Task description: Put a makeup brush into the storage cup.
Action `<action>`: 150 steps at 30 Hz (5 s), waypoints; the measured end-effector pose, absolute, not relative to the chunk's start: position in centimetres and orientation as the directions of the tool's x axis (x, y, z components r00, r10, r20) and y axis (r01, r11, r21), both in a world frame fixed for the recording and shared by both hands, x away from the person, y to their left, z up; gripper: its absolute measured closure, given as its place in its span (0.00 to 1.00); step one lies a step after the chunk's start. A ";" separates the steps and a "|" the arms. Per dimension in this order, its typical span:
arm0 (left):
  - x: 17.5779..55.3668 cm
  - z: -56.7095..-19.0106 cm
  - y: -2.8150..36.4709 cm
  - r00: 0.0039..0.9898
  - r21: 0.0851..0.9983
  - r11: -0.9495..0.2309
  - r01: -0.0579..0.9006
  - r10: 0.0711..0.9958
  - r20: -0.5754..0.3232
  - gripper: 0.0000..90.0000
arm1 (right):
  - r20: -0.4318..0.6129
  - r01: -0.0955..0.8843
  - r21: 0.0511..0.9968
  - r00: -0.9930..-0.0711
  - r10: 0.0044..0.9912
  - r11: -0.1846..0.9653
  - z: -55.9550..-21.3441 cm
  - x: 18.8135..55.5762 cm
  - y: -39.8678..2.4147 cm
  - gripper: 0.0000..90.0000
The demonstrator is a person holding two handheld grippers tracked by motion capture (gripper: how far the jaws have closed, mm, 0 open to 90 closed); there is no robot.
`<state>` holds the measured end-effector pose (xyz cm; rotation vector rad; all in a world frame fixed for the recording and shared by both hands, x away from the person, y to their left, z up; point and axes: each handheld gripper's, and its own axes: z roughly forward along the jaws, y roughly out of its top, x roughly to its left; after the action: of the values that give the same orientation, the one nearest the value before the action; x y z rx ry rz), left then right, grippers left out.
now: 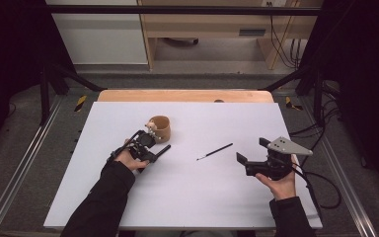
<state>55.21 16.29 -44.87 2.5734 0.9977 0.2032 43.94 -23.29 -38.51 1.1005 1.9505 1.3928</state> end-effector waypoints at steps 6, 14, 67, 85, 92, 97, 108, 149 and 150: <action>55.0 -44.8 16.1 0.753 0.387 -0.699 0.601 0.658 0.018 0.87 | 0.056 0.322 0.935 -0.548 0.835 0.149 -38.5 43.9 -23.3 0.04; 54.3 -43.6 16.3 0.768 0.423 -0.703 0.572 0.640 0.026 0.87 | 0.056 0.323 0.934 -0.549 0.834 0.151 -38.4 43.9 -23.3 0.04; 47.1 -37.6 11.8 0.914 0.612 -0.738 0.283 0.402 0.062 0.87 | 0.013 0.313 0.923 -0.608 0.794 0.224 -38.4 43.6 -21.4 0.07; 46.4 -38.0 9.6 0.936 0.602 -0.760 0.247 0.348 0.056 0.87 | -0.012 0.311 0.910 -0.640 0.769 0.274 -38.6 43.4 -20.0 0.08; 46.2 -38.4 9.1 0.943 0.594 -0.768 0.239 0.329 0.047 0.87 | -0.023 0.314 0.901 -0.655 0.755 0.300 -38.8 43.3 -19.2 0.09; 46.2 -38.5 8.9 0.946 0.585 -0.776 0.237 0.322 0.045 0.87 | -0.039 0.310 0.891 -0.675 0.737 0.331 -39.0 43.3 -18.7 0.10; 46.0 -38.8 8.9 0.951 0.569 -0.788 0.235 0.307 0.033 0.87 | -0.066 0.311 0.866 -0.707 0.705 0.393 -39.3 43.1 -17.5 0.10; 46.3 -38.9 10.1 0.957 0.547 -0.799 0.251 0.289 -0.017 0.87 | -0.220 0.240 0.720 -0.811 0.542 0.651 -38.5 42.8 -13.5 0.14; 46.3 -38.9 10.1 0.957 0.545 -0.800 0.251 0.289 -0.017 0.87 | -0.219 0.245 0.712 -0.813 0.540 0.658 -38.5 42.8 -13.5 0.14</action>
<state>46.31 10.07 -38.91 2.5390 0.3813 0.0893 42.80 -13.53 -38.45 0.6155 2.4615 0.9699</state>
